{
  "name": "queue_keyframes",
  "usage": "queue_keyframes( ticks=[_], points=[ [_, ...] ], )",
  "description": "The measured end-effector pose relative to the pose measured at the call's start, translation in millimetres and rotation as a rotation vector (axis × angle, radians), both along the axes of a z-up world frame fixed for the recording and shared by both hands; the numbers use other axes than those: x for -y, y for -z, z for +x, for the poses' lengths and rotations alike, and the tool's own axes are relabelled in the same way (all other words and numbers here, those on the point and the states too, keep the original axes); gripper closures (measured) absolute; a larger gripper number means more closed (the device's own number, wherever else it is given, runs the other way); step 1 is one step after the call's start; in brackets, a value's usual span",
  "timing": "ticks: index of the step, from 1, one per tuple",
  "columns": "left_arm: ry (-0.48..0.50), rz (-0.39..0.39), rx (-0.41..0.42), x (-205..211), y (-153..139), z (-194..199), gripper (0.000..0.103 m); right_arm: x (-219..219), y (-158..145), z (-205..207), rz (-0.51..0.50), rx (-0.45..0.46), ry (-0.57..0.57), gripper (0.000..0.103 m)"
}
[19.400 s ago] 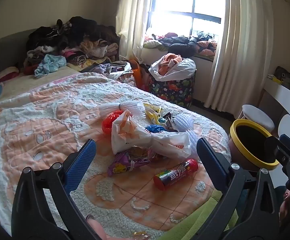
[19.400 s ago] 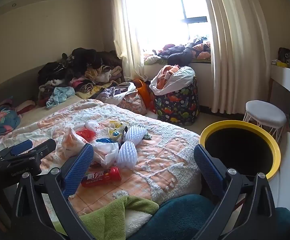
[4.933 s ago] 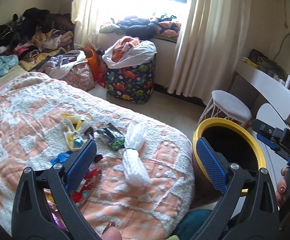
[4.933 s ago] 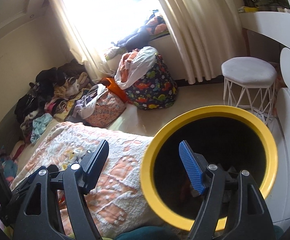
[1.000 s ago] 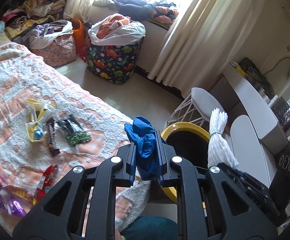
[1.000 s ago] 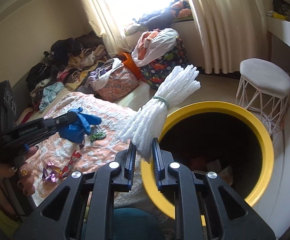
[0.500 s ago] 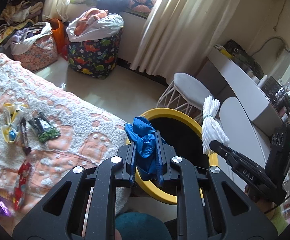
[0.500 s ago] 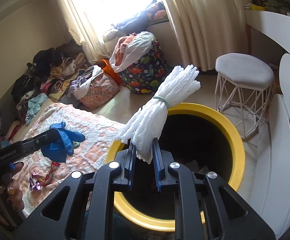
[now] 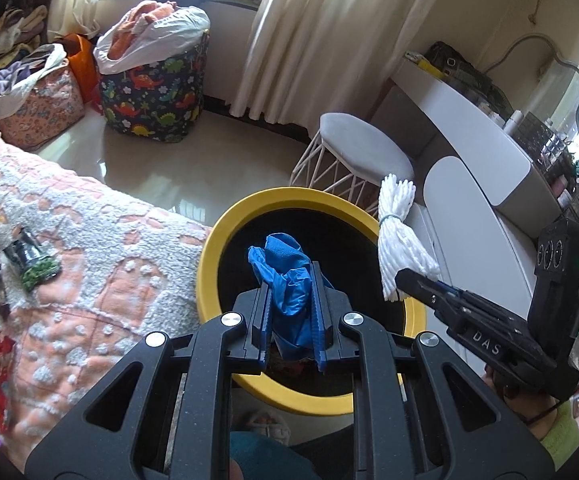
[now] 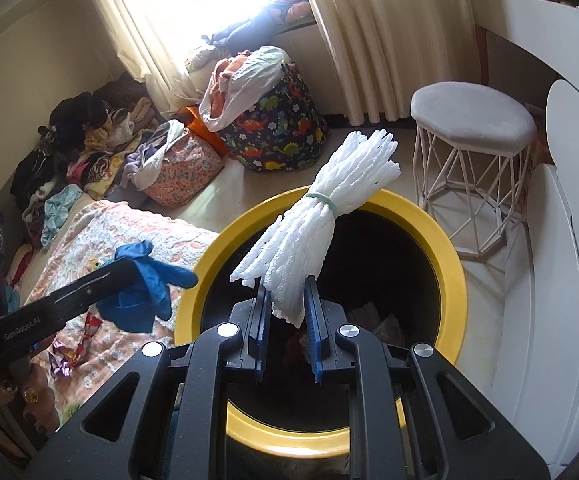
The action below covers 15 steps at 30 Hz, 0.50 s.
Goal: Collect trash
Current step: 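Carry the blue glove and white mesh bundle over the yellow bin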
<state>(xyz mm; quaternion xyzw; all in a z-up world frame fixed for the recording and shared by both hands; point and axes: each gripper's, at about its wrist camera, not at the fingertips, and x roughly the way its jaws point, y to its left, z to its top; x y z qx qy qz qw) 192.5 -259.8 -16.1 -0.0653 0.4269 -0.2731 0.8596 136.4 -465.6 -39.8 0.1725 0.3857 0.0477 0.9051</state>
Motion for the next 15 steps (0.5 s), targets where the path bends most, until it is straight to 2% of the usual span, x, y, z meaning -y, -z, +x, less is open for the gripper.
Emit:
queue_keyframes(
  ticks=[5, 15],
  points=[
    [0.001, 0.017, -0.008, 11, 4, 11, 0.092, -1, 9, 2, 0.024, -0.039, -0.024, 0.087],
    [0.004, 0.019, -0.045, 25, 18, 32, 0.092, -9, 20, 6, 0.003, -0.097, -0.048, 0.085]
  ],
)
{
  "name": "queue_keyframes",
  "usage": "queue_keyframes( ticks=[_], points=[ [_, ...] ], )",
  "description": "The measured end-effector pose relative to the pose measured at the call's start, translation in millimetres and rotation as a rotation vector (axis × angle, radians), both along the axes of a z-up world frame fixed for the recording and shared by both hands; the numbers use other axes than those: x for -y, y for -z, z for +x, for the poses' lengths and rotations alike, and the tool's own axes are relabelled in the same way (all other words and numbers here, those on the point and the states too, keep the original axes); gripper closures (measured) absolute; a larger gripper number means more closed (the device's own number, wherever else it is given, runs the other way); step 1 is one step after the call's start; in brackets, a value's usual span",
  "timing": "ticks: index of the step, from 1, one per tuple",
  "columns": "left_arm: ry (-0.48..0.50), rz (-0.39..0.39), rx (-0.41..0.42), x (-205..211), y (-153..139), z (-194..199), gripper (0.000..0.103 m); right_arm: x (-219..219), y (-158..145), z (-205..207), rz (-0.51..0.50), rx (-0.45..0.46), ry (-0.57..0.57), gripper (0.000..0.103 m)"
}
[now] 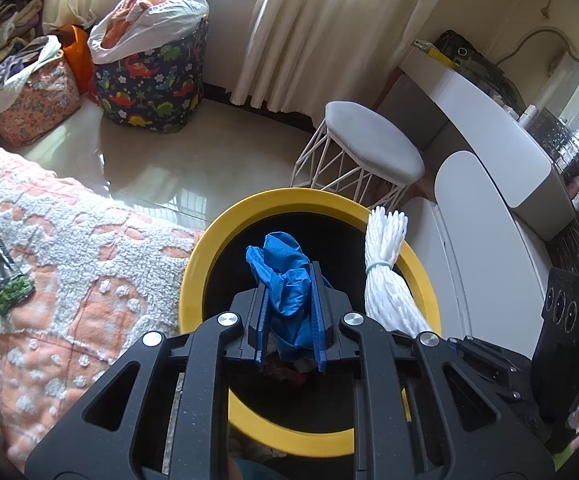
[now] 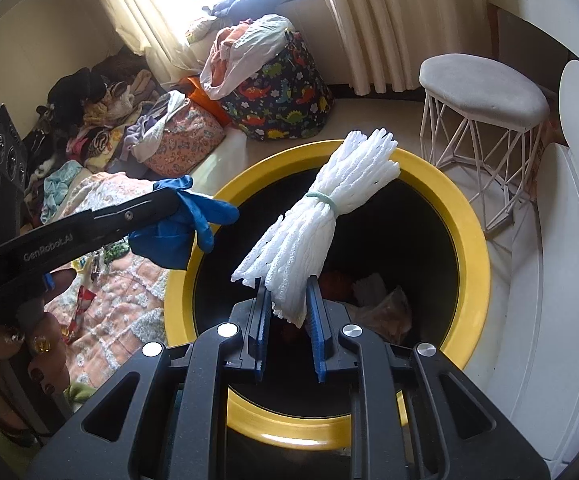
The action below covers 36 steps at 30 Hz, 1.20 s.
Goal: Collect trash
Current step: 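Carry the blue glove and white mesh bundle over the yellow bin, then open both grippers to drop the glove and mesh bundle into the bin, then move both grippers back to the bed toward the yellow chip bag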
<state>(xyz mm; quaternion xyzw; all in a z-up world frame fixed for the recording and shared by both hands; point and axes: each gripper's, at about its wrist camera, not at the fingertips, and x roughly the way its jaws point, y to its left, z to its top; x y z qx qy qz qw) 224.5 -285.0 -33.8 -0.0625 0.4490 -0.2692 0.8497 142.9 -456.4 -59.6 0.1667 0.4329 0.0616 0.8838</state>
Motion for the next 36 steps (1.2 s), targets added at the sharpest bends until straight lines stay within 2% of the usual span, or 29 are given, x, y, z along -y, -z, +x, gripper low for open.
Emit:
queue_keyframes(
  ticks=[2, 4, 6, 7, 8, 9, 11, 12, 15, 20, 28, 36],
  points=[
    [0.004, -0.013, -0.021, 1, 5, 3, 0.091, 1, 2, 1, -0.001, -0.012, 0.003, 0.083],
    [0.002, -0.018, -0.034, 1, 8, 5, 0.083, 1, 4, 1, -0.003, -0.019, 0.009, 0.069],
    [0.003, -0.020, -0.029, 0, 8, 3, 0.061, 4, 4, 0, -0.004, -0.017, 0.029, 0.057],
    [0.005, -0.023, -0.023, 0, 8, 1, 0.057, 5, 3, -1, -0.001, -0.014, 0.036, 0.053],
    [0.007, -0.026, -0.016, -1, 7, -1, 0.047, 7, 3, -1, -0.001, -0.012, 0.043, 0.051],
    [0.005, -0.026, -0.007, -3, 5, -3, 0.033, 8, 3, -1, -0.001, -0.010, 0.054, 0.046],
    [-0.014, -0.022, 0.017, -8, 1, -9, 0.015, 11, 2, -2, 0.005, 0.001, 0.078, 0.037],
    [-0.022, -0.021, 0.025, -10, -1, -11, 0.011, 12, 1, -3, 0.010, 0.008, 0.092, 0.031],
    [-0.065, 0.012, 0.058, -19, -6, -18, 0.011, 15, -3, -6, 0.027, 0.038, 0.131, 0.027],
    [-0.132, 0.047, 0.122, -39, -18, -30, 0.011, 13, -15, -11, 0.028, 0.111, 0.137, 0.026],
    [-0.224, 0.073, 0.218, -76, -40, -46, 0.011, -13, -29, -13, 0.019, 0.180, 0.088, 0.025],
    [-0.298, 0.084, 0.256, -117, -49, -54, 0.011, -47, -37, -18, 0.026, 0.204, 0.025, 0.025]
  ],
)
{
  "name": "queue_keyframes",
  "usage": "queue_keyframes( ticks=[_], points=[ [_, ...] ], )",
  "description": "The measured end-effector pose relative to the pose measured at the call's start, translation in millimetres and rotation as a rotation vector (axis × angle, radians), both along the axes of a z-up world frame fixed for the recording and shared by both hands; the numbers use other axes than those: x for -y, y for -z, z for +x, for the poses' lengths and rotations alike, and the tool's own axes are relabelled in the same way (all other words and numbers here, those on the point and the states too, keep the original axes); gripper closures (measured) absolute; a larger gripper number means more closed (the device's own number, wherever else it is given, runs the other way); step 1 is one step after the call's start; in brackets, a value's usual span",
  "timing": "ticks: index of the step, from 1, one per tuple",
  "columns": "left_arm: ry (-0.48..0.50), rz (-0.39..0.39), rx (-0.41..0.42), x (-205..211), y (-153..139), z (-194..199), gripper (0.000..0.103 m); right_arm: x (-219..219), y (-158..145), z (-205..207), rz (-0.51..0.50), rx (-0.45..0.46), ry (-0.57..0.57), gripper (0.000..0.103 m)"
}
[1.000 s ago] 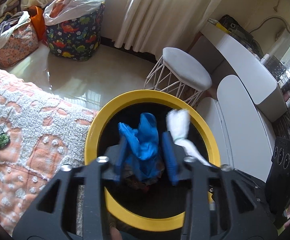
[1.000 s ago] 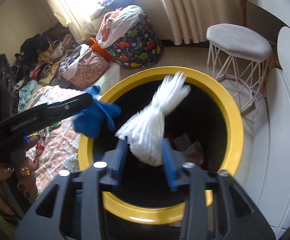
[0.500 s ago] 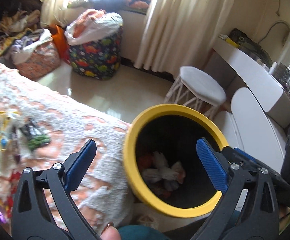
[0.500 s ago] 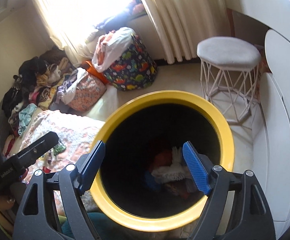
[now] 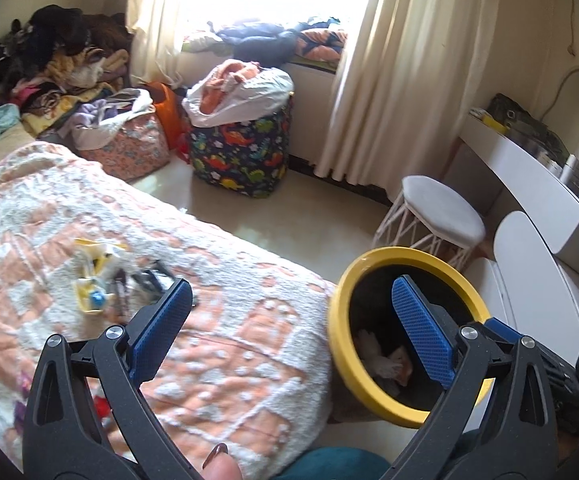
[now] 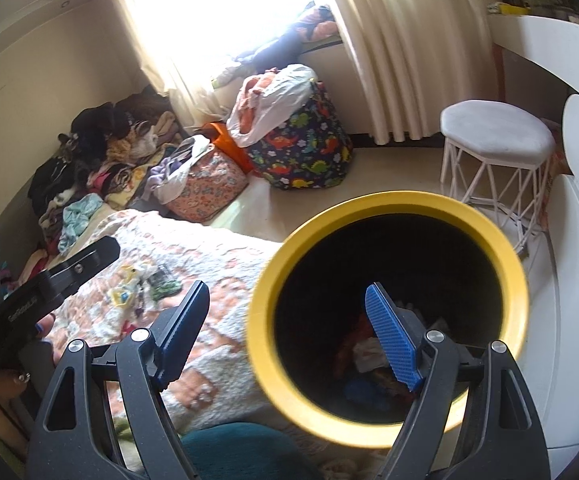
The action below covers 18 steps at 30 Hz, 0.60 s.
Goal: Collect trash
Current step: 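Move both grippers back to the bed toward the yellow chip bag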
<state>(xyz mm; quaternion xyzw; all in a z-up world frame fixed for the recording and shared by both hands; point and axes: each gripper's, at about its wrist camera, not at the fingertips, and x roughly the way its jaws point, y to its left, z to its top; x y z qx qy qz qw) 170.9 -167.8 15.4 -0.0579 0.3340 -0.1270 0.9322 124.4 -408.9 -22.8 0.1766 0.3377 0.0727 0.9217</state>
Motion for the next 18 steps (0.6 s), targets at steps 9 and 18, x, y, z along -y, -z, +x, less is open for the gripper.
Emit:
queue_keyframes(
  ticks=[9, 18],
  points=[
    [-0.059, 0.009, 0.024, -34, -1, -3, 0.011, -41, -6, -5, -0.023, 0.019, -0.073, 0.025],
    [-0.116, 0.024, 0.031, -64, 3, 0, 0.011, -79, -8, -2, -0.037, 0.021, -0.152, 0.025]
  ],
)
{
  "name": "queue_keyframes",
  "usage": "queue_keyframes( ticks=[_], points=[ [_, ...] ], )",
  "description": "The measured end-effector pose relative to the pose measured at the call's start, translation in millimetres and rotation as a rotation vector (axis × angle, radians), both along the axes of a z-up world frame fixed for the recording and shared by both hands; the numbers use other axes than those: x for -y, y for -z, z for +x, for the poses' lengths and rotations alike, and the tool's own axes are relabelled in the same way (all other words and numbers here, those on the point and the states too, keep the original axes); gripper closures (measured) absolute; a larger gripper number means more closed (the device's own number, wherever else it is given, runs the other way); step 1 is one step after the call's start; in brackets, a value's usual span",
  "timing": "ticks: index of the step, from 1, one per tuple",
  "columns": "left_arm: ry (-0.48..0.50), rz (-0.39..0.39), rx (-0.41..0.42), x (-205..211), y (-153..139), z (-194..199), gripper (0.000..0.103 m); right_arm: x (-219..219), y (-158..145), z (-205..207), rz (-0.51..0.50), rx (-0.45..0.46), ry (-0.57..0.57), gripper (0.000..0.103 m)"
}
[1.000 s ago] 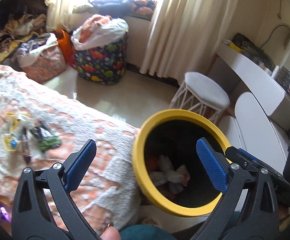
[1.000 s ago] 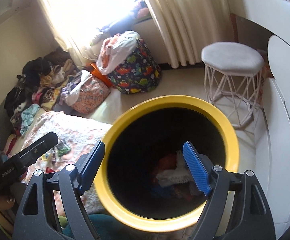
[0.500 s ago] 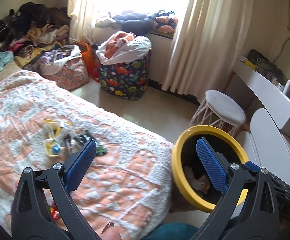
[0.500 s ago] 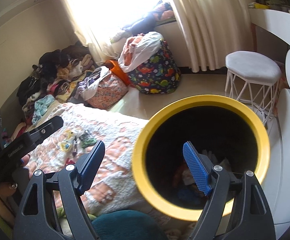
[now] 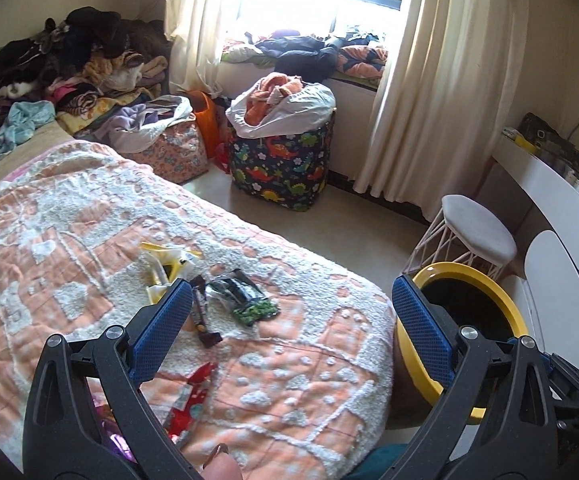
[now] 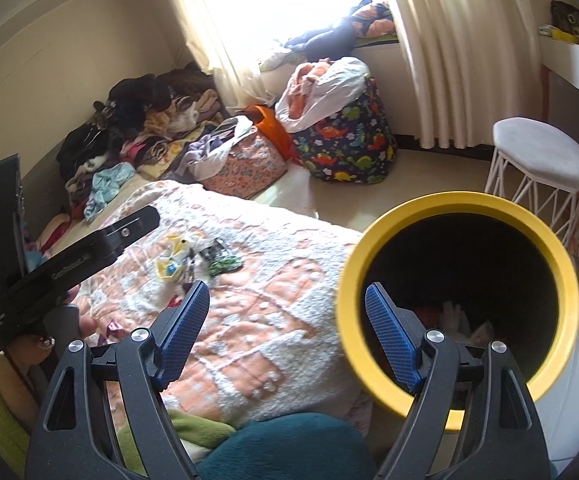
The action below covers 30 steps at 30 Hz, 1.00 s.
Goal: Collect trash
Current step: 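Move both grippers back to the bed toward the yellow chip bag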
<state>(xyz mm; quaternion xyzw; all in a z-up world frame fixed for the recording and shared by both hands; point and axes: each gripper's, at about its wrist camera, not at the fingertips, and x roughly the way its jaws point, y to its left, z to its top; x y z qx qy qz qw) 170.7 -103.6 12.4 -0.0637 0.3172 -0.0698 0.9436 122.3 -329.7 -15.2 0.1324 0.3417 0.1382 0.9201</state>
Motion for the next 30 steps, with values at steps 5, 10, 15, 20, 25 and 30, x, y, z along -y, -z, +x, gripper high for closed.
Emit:
queue_keyframes(
  ticks=[5, 10, 15, 20, 25, 30],
  points=[
    [-0.040, -0.012, -0.020, -20, 6, 4, 0.011, -26, 2, 4, -0.017, -0.003, -0.056, 0.025],
    [-0.077, -0.026, -0.042, -41, 12, 10, 0.011, -55, 6, 8, -0.046, -0.016, -0.114, 0.025],
    [-0.117, -0.043, -0.060, -66, 15, 19, 0.011, -79, 11, 14, -0.066, -0.041, -0.169, 0.025],
    [-0.155, -0.075, -0.098, -90, 20, 27, 0.011, -103, 22, 21, -0.071, -0.090, -0.216, 0.025],
    [-0.171, -0.109, -0.144, -109, 31, 33, 0.020, -124, 30, 29, -0.061, -0.125, -0.264, 0.025],
    [-0.144, -0.202, -0.208, -123, 47, 40, 0.035, -145, 38, 40, -0.054, -0.170, -0.318, 0.036]
  ],
)
